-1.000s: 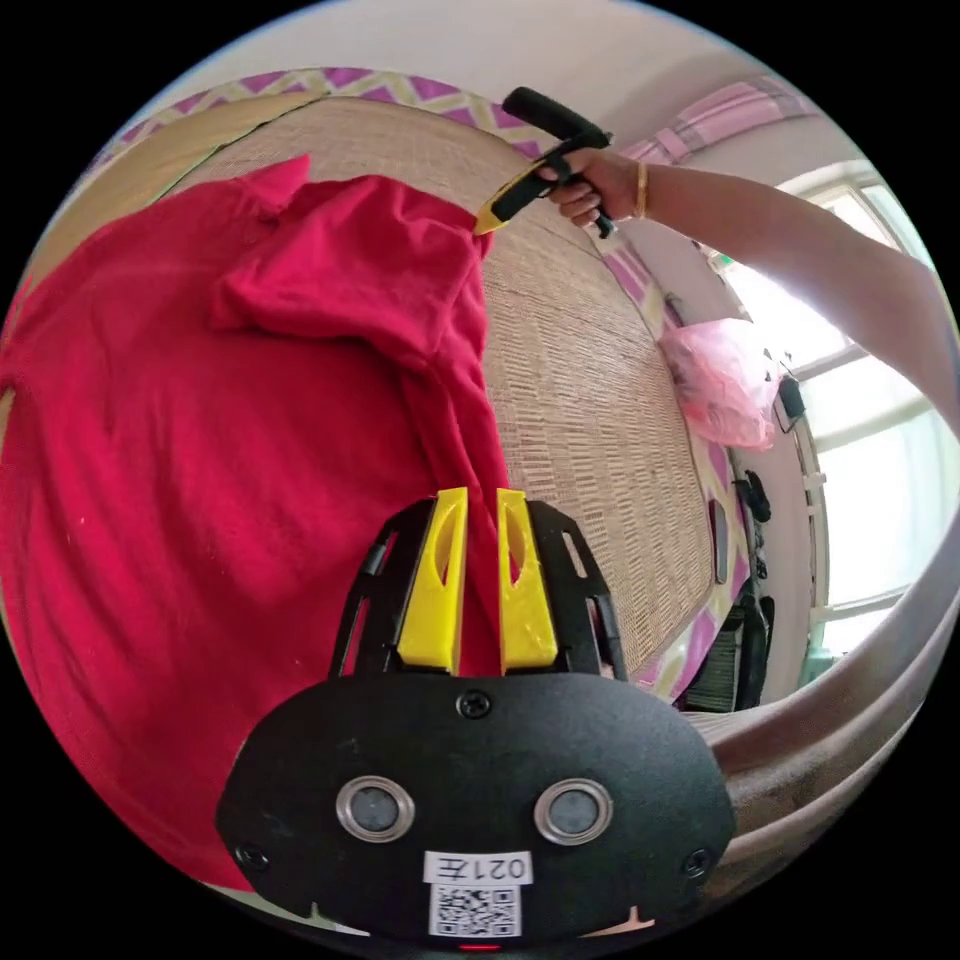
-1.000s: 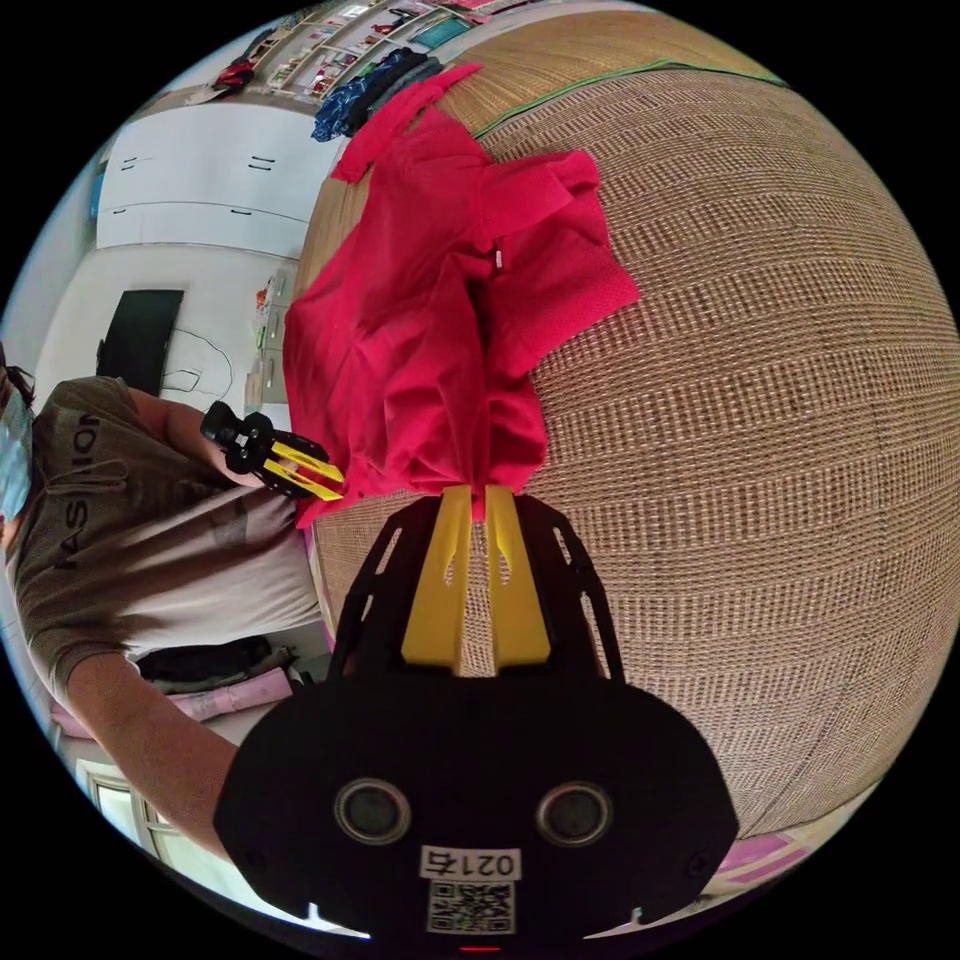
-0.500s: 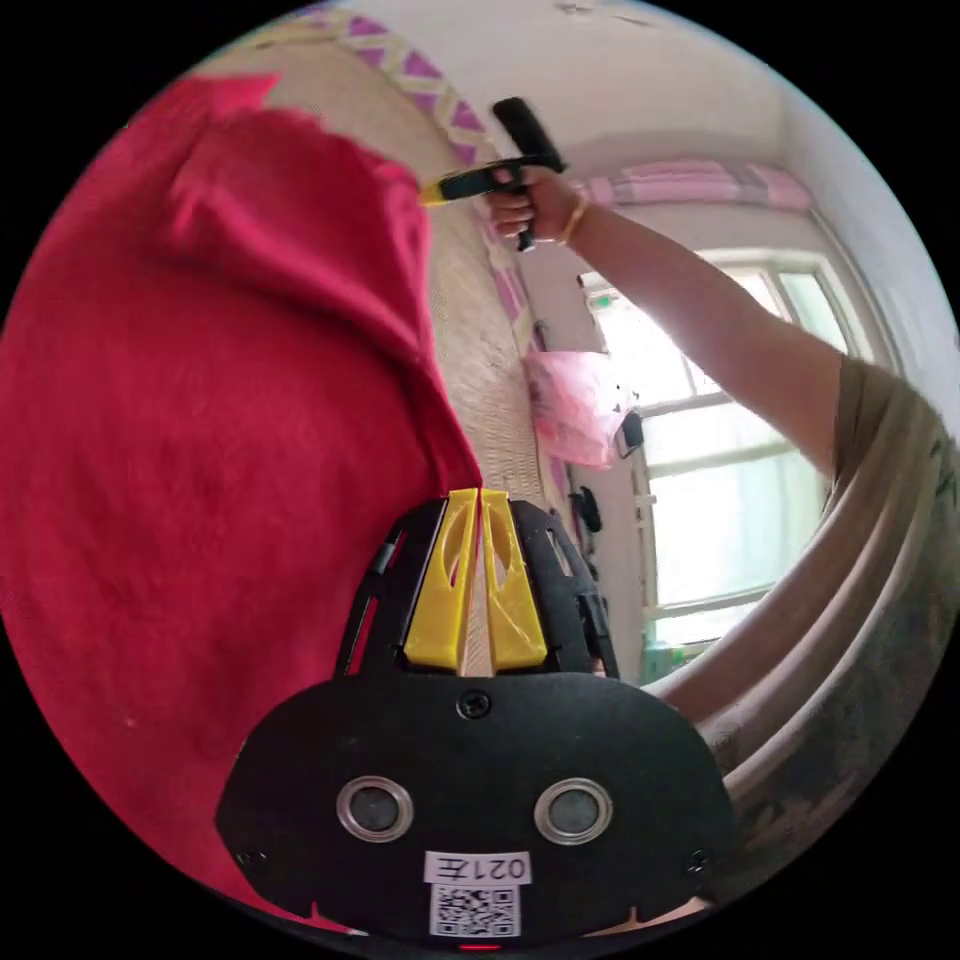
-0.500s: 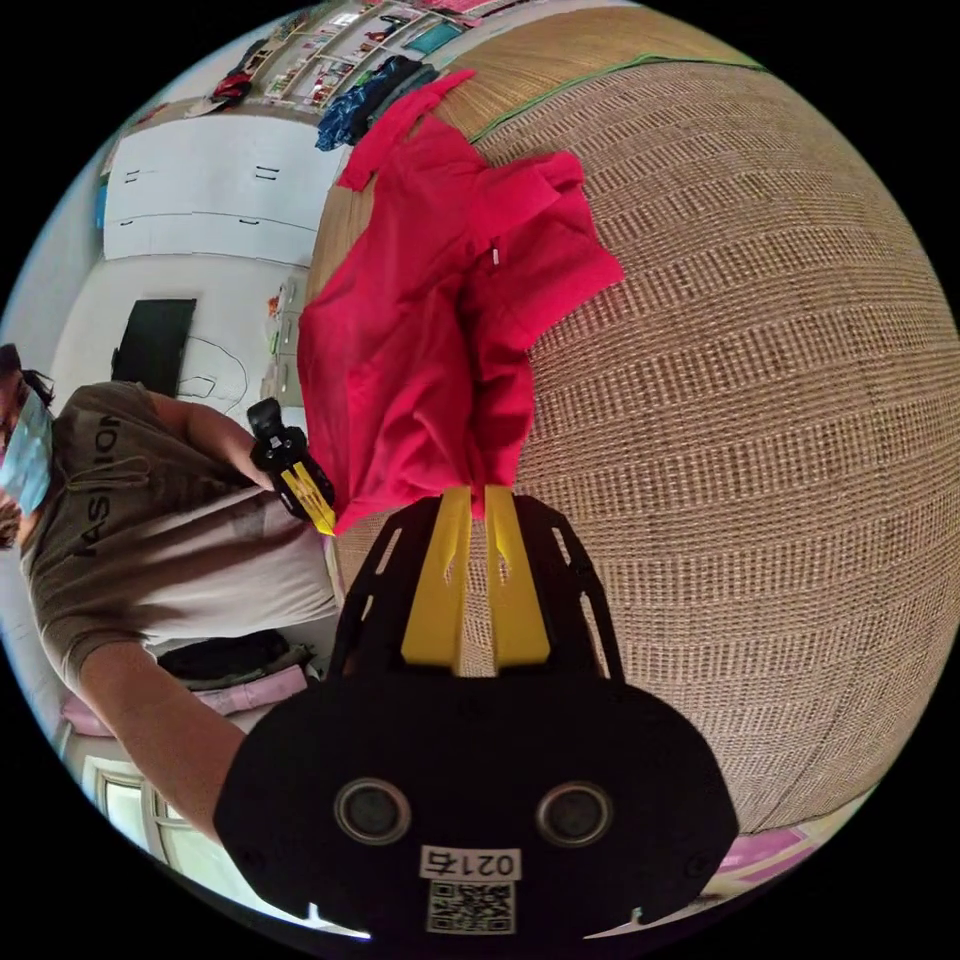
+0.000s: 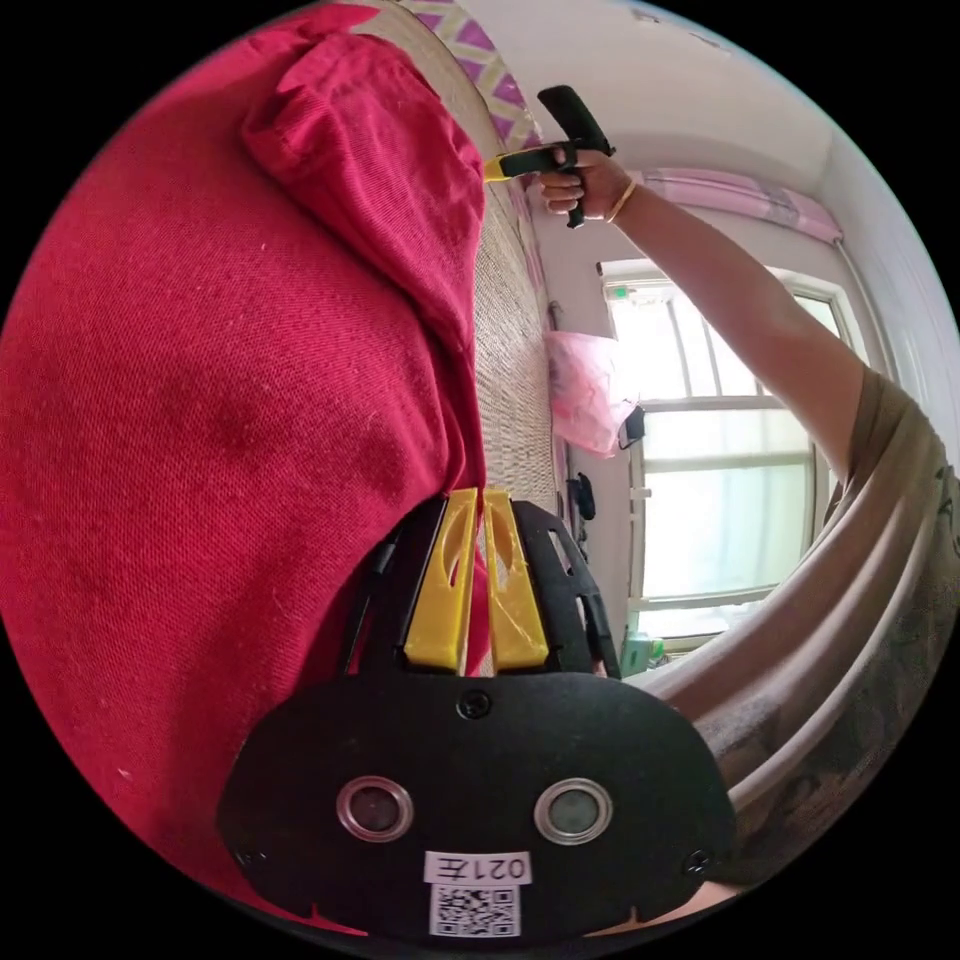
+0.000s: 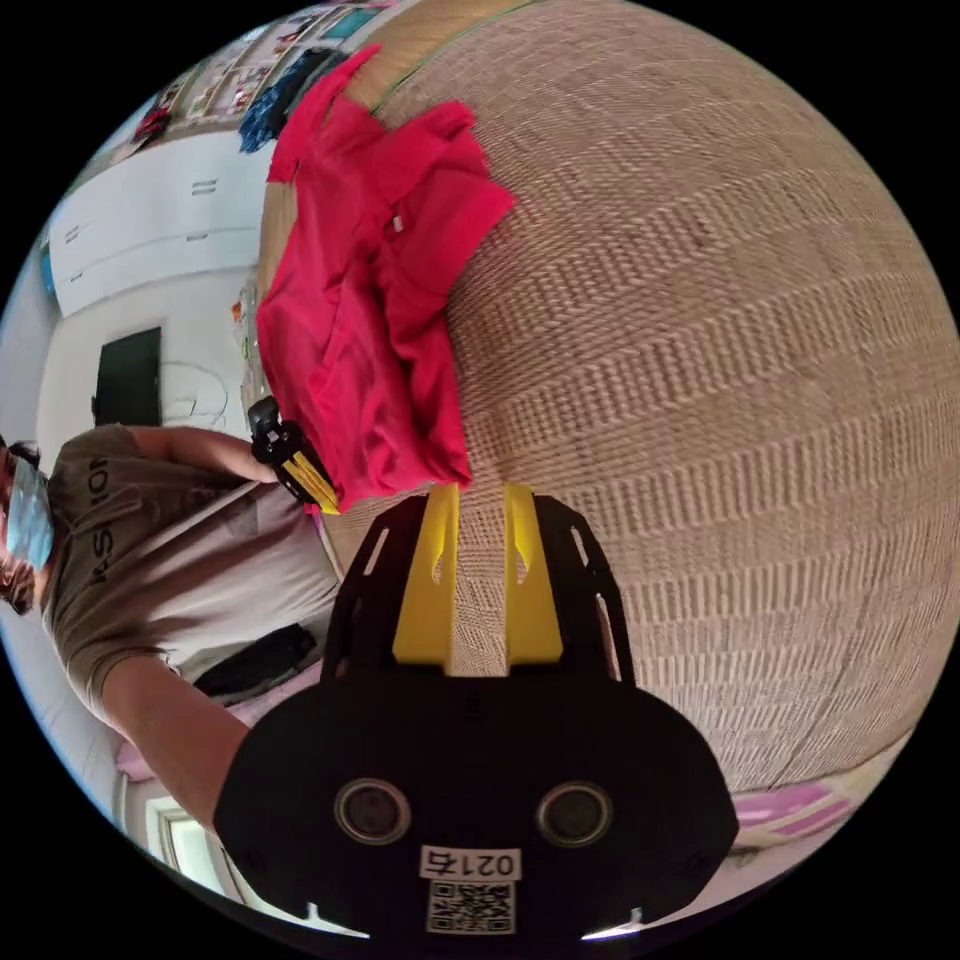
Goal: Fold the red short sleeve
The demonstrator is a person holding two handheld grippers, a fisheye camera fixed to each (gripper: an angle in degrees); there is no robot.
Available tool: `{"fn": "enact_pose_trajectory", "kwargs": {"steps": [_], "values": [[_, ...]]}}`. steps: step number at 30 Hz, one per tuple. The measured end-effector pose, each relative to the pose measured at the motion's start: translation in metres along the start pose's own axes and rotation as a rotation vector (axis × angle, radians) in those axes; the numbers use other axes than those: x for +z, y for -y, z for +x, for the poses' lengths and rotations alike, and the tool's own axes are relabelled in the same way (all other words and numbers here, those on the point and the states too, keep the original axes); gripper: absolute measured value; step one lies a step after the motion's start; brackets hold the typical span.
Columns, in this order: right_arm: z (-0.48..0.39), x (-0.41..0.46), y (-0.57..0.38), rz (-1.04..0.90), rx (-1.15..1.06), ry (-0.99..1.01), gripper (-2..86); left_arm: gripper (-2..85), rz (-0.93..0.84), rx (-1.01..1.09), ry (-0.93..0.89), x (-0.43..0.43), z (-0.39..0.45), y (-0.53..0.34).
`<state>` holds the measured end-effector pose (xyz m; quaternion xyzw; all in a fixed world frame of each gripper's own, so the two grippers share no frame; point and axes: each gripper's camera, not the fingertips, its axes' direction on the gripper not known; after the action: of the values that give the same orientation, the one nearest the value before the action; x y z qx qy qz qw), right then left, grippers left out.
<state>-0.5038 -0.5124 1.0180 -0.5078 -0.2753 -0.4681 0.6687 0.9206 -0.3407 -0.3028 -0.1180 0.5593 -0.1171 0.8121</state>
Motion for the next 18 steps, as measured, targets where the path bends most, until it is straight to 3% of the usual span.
{"fn": "enact_pose_trajectory", "kwargs": {"steps": [3,6,9,13,18], "values": [[-0.001,-0.021,-0.054,0.143,0.061,0.000,7.7,5.9,0.005,0.049,-0.010,0.009,0.001,-0.006],[-0.056,-0.021,-0.090,0.285,-0.110,0.049,4.2,10.9,0.035,0.062,-0.070,0.012,-0.004,-0.016],[-0.126,0.025,-0.102,0.204,-0.241,-0.069,0.9,11.9,0.045,0.131,-0.056,0.015,0.003,-0.030],[-0.148,0.086,-0.121,0.138,-0.095,-0.328,-0.7,13.4,0.032,0.181,-0.027,0.022,0.016,-0.043],[-0.157,0.071,-0.191,0.286,0.059,-0.369,-0.9,13.7,0.011,0.191,-0.001,0.024,0.020,-0.079]]}}
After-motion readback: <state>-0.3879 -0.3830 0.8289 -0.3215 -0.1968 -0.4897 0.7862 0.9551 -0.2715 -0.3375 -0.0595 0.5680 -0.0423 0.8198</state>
